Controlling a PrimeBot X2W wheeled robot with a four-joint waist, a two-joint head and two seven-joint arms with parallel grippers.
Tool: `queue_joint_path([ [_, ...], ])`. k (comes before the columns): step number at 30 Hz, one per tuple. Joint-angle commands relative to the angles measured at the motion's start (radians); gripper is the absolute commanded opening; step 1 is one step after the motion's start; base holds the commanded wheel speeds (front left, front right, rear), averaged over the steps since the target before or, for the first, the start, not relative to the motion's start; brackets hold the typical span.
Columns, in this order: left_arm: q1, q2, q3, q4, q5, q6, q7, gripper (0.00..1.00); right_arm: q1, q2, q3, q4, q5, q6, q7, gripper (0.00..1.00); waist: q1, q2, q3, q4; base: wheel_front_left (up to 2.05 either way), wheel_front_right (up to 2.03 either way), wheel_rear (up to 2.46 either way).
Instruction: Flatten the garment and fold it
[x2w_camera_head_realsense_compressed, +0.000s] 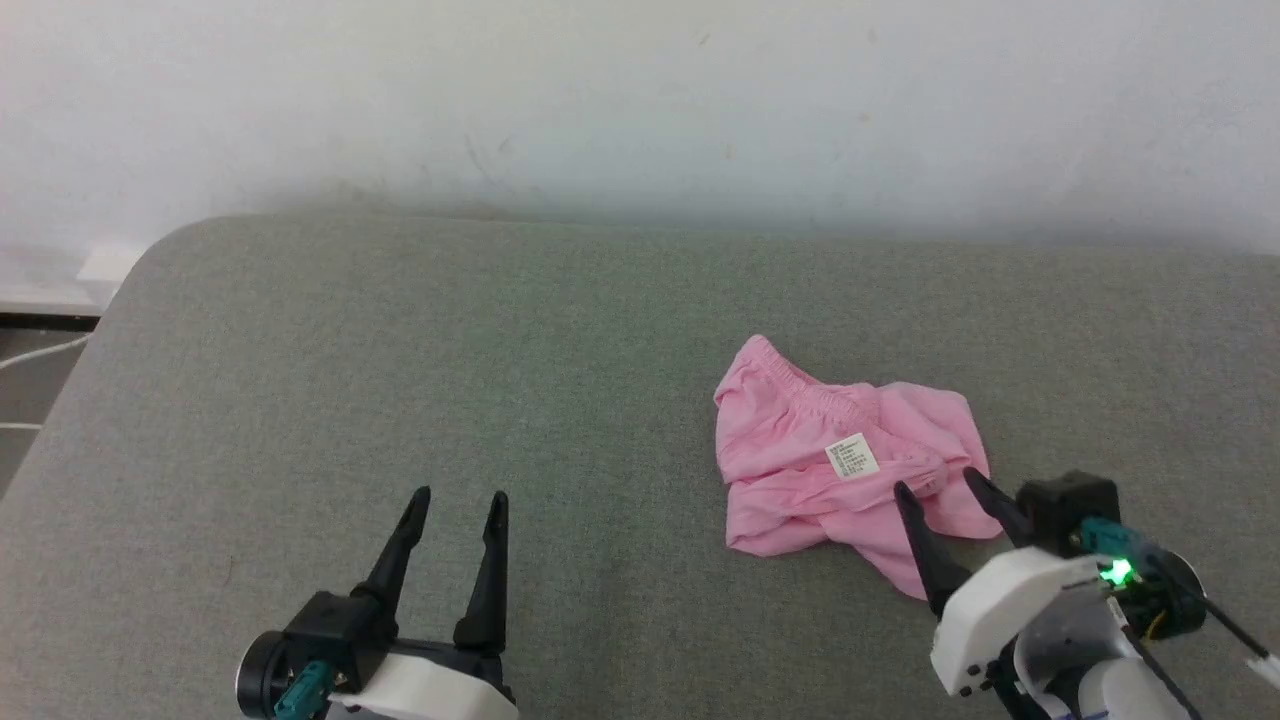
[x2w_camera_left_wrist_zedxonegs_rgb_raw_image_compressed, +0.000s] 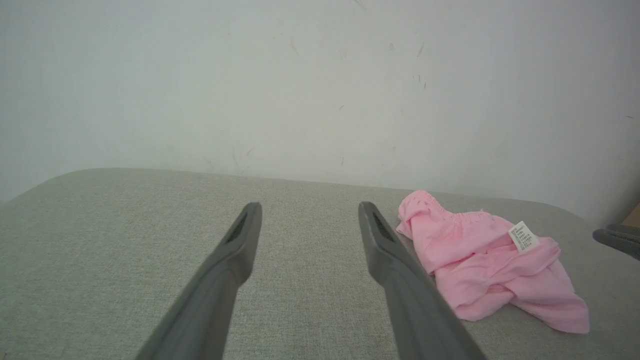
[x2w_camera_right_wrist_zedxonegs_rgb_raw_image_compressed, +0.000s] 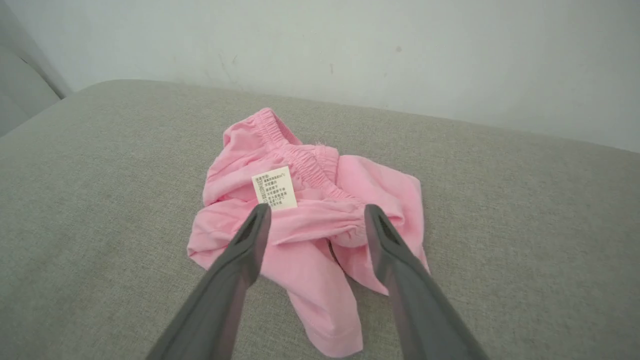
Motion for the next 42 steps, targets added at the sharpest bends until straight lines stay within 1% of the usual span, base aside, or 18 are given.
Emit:
queue_joint_path([
  [1,-0.014,-0.006,0.007,0.003,0.007,-0.007,-0.005,1.00,-0.024,0.002,0.002,-0.005,0.010,-0.001,0.027,1.00,0.0000,0.0000,0.019,0.017,0.00,0.00,0.00],
  [3,-0.022,-0.016,0.012,0.008,0.016,-0.019,-0.005,1.00,-0.056,-0.007,0.003,-0.003,0.019,-0.001,0.130,1.00,0.0000,0.0000,0.036,0.030,0.00,0.00,0.00],
  [7,-0.045,-0.034,0.016,0.021,0.031,-0.041,-0.005,1.00,-0.118,-0.006,-0.044,0.032,0.085,-0.001,0.311,1.00,0.0000,0.0000,0.069,0.062,0.00,0.00,0.00],
  [10,-0.065,-0.046,0.007,0.030,0.044,-0.055,-0.005,1.00,-0.156,-0.010,-0.089,0.065,0.089,-0.001,0.399,1.00,0.0000,0.0000,0.095,0.088,0.00,0.00,0.00],
  [13,-0.081,-0.056,0.007,0.036,0.046,-0.061,-0.005,1.00,-0.185,-0.008,-0.123,0.086,0.097,-0.001,0.435,1.00,0.0000,0.0000,0.117,0.107,0.00,0.00,0.00],
  [20,-0.098,-0.067,0.007,0.047,0.047,-0.072,-0.005,1.00,-0.214,-0.003,-0.142,0.140,0.119,-0.001,0.436,1.00,0.0000,0.0000,0.150,0.129,0.00,0.00,0.00],
  [21,-0.099,-0.067,0.007,0.049,0.047,-0.072,-0.005,1.00,-0.216,-0.003,-0.143,0.147,0.121,-0.001,0.429,0.55,0.0000,0.0000,0.151,0.129,0.00,0.00,0.00],
  [22,-0.101,-0.068,0.008,0.051,0.047,-0.073,-0.005,1.00,-0.218,-0.002,-0.144,0.154,0.122,-0.001,0.421,0.33,0.0000,0.0000,0.151,0.130,0.00,0.00,0.00],
  [23,-0.102,-0.068,0.009,0.054,0.048,-0.074,-0.005,1.00,-0.220,-0.002,-0.149,0.158,0.124,-0.001,0.404,0.00,0.0000,0.0000,0.150,0.129,0.00,0.00,0.00],
  [27,-0.104,-0.070,0.011,0.066,0.051,-0.075,-0.005,1.00,-0.226,-0.003,-0.152,0.169,0.118,-0.001,0.333,0.00,0.0000,0.0000,0.127,0.122,0.00,0.00,0.00],
  [30,-0.100,-0.070,0.009,0.073,0.054,-0.077,-0.005,1.00,-0.231,-0.027,-0.169,0.152,0.088,-0.001,0.270,0.00,0.0000,0.0000,0.099,0.117,0.00,0.00,0.00],
  [33,-0.088,-0.070,0.007,0.077,0.055,-0.078,-0.005,1.00,-0.242,-0.057,-0.198,0.115,0.044,-0.001,0.229,0.00,0.0000,0.0000,0.065,0.113,0.00,0.00,0.00],
  [36,-0.075,-0.070,0.001,0.079,0.055,-0.079,-0.005,1.00,-0.259,-0.081,-0.213,0.048,-0.003,-0.001,0.200,0.00,0.0000,0.0000,0.035,0.118,0.00,0.00,0.00],
  [38,-0.068,-0.070,-0.004,0.078,0.055,-0.079,-0.005,1.00,-0.269,-0.097,-0.184,-0.002,-0.031,-0.001,0.189,0.00,0.0000,0.0000,0.019,0.124,0.00,0.00,0.00],
  [40,-0.060,-0.070,-0.008,0.077,0.055,-0.079,-0.005,1.00,-0.273,-0.115,-0.120,-0.046,-0.058,-0.001,0.187,0.00,0.0000,0.0000,0.008,0.131,0.00,0.00,0.00],
  [42,-0.052,-0.070,-0.011,0.076,0.056,-0.079,-0.005,1.00,-0.275,-0.133,-0.029,-0.071,-0.084,-0.001,0.196,0.00,0.0000,0.0000,0.000,0.141,0.00,0.00,0.00],
])
